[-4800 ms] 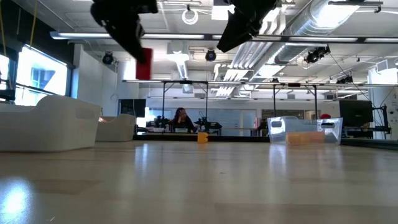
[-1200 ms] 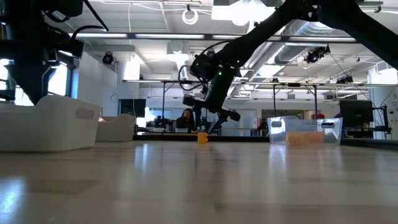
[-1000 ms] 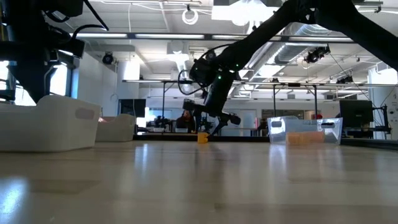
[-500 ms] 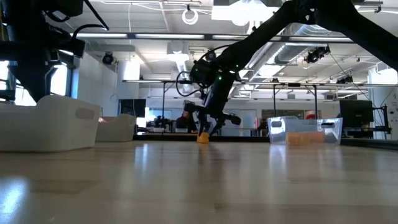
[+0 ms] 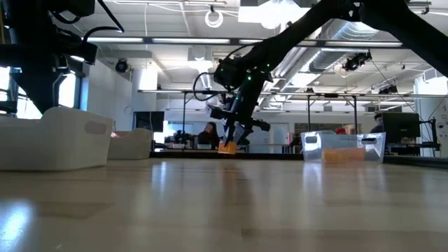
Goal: Sort & place blocks by color
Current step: Put the yellow game piece into the transparent bin
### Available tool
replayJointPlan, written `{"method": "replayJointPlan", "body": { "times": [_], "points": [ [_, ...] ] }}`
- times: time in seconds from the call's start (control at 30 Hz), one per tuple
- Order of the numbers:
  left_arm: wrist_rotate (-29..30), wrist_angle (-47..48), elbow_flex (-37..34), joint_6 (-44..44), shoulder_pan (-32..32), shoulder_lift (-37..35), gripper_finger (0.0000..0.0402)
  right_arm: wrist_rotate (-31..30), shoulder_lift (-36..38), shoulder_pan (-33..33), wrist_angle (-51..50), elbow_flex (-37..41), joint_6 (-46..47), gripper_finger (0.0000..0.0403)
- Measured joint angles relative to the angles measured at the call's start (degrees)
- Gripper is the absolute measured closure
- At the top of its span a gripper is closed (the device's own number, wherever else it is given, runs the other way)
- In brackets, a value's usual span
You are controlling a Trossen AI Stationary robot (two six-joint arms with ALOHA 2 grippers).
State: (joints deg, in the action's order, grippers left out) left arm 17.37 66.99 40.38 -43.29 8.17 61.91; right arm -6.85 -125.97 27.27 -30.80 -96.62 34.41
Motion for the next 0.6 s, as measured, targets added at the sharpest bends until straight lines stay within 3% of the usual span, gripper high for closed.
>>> {"method": "replayJointPlan", "body": {
  "times": [0.6],
  "points": [
    [-8.9, -1.7, 0.0, 5.0, 0.0, 0.0, 0.0226, -10.3, 11.3, -2.2, -20.4, 0.0, -10.5, 0.0332]
  ]
}}
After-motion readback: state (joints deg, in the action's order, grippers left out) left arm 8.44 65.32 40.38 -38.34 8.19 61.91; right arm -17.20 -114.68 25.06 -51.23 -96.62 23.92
